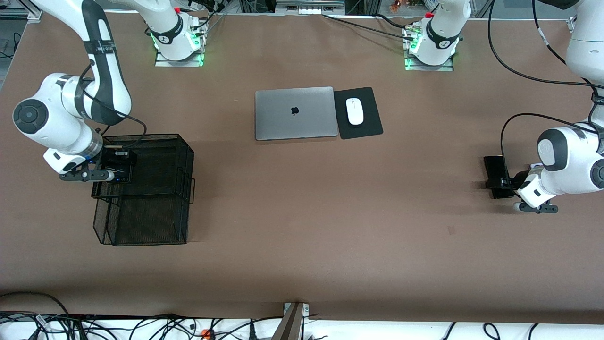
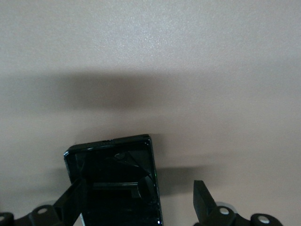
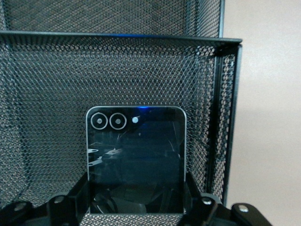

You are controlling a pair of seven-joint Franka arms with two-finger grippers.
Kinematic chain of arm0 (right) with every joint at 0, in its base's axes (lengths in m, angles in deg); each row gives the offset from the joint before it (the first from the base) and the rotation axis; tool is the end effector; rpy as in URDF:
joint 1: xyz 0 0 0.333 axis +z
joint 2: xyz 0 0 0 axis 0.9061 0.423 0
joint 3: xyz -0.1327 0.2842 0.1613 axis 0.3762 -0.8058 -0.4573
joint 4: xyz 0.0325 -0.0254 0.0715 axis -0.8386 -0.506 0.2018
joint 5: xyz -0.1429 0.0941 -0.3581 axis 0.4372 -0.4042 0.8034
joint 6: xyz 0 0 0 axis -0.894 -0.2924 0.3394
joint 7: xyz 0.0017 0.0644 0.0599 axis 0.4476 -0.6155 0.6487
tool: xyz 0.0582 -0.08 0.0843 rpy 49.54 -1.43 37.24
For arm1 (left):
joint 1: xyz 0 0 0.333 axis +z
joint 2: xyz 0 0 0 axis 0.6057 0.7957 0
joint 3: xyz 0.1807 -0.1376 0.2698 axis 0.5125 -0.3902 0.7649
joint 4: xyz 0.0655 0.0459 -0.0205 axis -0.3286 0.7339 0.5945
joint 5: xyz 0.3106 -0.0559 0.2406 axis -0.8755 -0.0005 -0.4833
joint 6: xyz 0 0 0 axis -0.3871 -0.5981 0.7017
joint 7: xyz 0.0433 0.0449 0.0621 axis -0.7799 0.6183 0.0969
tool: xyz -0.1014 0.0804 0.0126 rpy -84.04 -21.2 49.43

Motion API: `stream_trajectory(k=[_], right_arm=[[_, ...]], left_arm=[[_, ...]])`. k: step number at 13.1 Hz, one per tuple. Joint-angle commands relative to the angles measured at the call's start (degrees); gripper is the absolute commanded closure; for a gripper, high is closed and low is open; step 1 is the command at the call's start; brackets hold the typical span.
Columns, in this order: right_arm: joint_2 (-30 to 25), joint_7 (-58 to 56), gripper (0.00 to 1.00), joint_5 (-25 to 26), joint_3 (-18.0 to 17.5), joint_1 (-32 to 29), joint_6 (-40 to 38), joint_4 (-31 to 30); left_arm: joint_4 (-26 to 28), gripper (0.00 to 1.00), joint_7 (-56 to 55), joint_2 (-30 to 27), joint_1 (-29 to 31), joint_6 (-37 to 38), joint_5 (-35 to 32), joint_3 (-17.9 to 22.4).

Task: Place phones with both arms
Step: 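Release the flip phone in the basket while the left gripper lifts the bar phone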

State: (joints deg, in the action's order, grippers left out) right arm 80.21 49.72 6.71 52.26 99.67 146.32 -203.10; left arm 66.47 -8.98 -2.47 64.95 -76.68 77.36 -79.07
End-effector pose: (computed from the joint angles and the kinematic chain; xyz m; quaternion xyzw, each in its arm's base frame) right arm 0.5824 -0.0300 0.3126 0.9986 0.0261 -0.0231 0.0394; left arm 0.6283 0.1947 0.1838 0.9950 -0.0151 -0.0870 0.0464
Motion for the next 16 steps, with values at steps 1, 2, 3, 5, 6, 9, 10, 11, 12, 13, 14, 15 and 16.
stream_trajectory(k=[1, 2, 3, 5, 6, 9, 10, 11, 12, 13, 14, 15, 16], right_arm=[[0.1, -1.0, 0.01, -1.2, -0.1, -0.5, -0.6, 1.5], [0.0, -1.3, 0.00, -1.2, 0.0, -0.5, -1.3, 2.1], [-0.1, -1.3, 0.00, -1.2, 0.0, -0.5, -2.0, 2.6], [-0.5, -0.8, 0.00, -1.2, 0.2, -0.5, -7.0, 6.1], [-0.5, -0.5, 0.00, -1.1, 0.4, -0.5, -11.6, 9.1], [-1.0, 1.3, 0.00, -0.6, 0.8, -1.0, -27.9, 19.8], [-1.9, 2.8, 0.00, -0.3, 0.7, -1.6, -31.4, 21.2], [-3.1, 3.6, 0.00, 0.0, 0.1, -2.6, -32.7, 21.5], [-4.4, 4.1, 0.00, 0.4, -1.2, -3.7, -34.0, 21.6], [-6.4, 5.7, 0.00, 1.7, -4.0, -6.1, -35.0, 21.6], [-8.7, 7.8, 0.00, 4.1, -7.6, -8.7, -35.3, 21.5], [-10.2, 9.9, 0.00, 5.9, -12.2, -11.8, -35.7, 21.5], [-11.3, 12.0, 0.00, 6.8, -16.7, -15.3, -36.4, 21.5]], left_arm=[[0.5, 0.00, -1.2, -2.0, -0.3, 1.1, -1.7, 0.4], [0.5, 0.00, -2.2, -2.0, -0.3, 1.8, -1.8, 0.3], [0.6, 0.00, -3.4, -2.0, -0.3, 2.5, -1.8, 0.3], [0.8, 0.00, -3.9, -1.8, -0.3, 2.6, -2.4, 0.8], [0.8, 0.00, -4.2, -1.4, 0.2, 2.5, -2.5, 0.9], [0.9, 0.00, -6.1, -1.1, 0.2, 2.4, -2.5, 1.1], [0.9, 0.00, -6.1, -0.5, 0.3, 2.4, -2.5, 1.1], [0.9, 0.00, -6.1, 0.1, 0.5, 2.2, -2.5, 1.1], [0.9, 0.00, -6.1, 0.6, 0.5, 2.0, -2.5, 1.1], [0.9, 0.00, -6.0, 1.0, 0.9, 1.9, -2.5, 1.1], [0.9, 0.00, -6.0, 1.5, 1.0, 1.8, -2.5, 1.1], [0.9, 0.00, -5.9, 1.7, 0.9, 1.8, -2.5, 1.1], [0.7, 0.08, -5.2, 1.6, 1.0, 2.0, -2.6, 1.1]])
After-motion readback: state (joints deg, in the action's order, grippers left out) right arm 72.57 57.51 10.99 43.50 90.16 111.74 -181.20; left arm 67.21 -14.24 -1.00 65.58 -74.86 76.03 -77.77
